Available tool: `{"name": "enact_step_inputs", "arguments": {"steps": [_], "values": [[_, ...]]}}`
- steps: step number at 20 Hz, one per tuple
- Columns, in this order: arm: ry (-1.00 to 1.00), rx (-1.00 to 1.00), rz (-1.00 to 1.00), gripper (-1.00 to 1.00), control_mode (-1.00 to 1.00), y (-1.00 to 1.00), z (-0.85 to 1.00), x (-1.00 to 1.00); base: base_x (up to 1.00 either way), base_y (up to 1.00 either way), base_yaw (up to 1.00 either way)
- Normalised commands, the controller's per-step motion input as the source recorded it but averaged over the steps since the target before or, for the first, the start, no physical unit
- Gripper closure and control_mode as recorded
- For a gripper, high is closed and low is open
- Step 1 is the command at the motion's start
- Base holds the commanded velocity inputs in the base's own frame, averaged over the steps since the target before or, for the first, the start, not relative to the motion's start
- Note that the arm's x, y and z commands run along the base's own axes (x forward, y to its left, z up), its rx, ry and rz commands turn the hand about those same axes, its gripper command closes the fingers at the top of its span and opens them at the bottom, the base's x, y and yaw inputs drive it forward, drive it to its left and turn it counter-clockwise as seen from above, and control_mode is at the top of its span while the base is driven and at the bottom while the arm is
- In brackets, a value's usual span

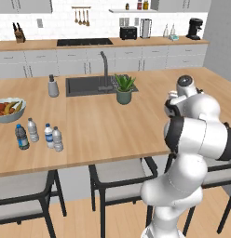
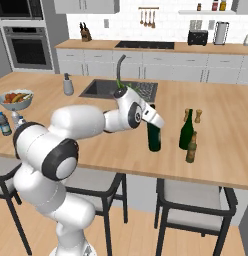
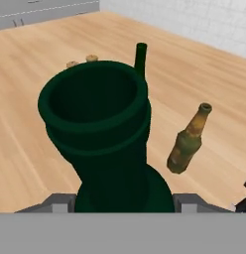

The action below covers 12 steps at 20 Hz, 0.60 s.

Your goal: Move the plastic bottles in the middle to the plastics group, and the glass bottles in the middle to the glass group.

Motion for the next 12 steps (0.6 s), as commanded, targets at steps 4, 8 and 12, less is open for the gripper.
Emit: {"name": "enact_step_inputs", "arguments": {"steps": [4, 8, 12], "values": [[0.0, 0.03, -0.07, 1.0, -1.0, -0.34, -0.28, 0.0, 0.0, 0.0, 0.0], [0.0, 0.03, -0.06, 1.0, -1.0, -0.27, -0.26, 0.0, 0.0, 0.0, 0.0], [0.0, 0.02, -0.05, 1.0, -1.0, -0.3, -0.09, 0.0, 0.0, 0.0, 0.0]]}}
